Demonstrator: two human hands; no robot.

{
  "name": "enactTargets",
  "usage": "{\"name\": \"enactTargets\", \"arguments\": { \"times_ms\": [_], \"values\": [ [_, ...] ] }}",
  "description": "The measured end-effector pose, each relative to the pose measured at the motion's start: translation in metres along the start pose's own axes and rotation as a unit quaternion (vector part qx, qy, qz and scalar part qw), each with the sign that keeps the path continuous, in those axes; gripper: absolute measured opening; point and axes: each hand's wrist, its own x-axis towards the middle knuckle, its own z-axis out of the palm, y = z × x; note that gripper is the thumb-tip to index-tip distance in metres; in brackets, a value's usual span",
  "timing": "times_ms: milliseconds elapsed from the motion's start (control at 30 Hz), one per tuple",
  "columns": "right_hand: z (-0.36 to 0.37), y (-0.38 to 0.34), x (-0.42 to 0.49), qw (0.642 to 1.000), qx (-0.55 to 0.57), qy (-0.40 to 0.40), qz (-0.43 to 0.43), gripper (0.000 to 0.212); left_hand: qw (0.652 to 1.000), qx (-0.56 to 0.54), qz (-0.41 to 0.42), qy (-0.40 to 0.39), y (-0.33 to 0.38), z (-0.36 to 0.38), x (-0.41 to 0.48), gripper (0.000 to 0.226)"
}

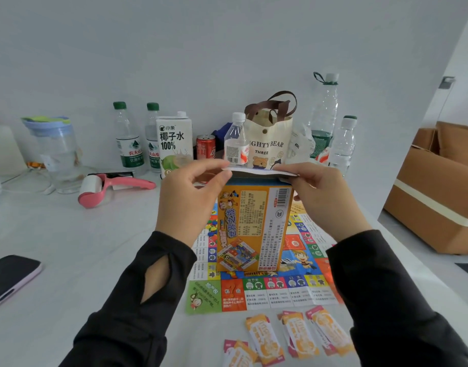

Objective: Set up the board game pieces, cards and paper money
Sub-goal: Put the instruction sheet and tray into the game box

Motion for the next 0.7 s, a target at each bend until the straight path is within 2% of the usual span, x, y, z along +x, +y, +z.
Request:
{"name": "enactTargets", "arguments": {
  "times_ms": [100,267,700],
  "values": [
    [0.0006,-0.0016,-0.0017,1.000,-0.017,-0.002,-0.002,0.034,1.000,-0.004,-0.003,0.002,0.0009,0.0010,0.0000,0.014],
    [0.0063,-0.0037,-0.0042,1.000,-0.007,0.017,-0.002,0.019,1.000,-0.014,-0.021,0.001,0.0017,0.0006,0.0009,0.023],
    [0.0061,-0.0074,-0.0050,1.000,0.013,0.018,0.011,0.015,0.996,-0.033,-0.068,-0.039,0.0024,-0.0050,0.0034,0.021]
  ]
}}
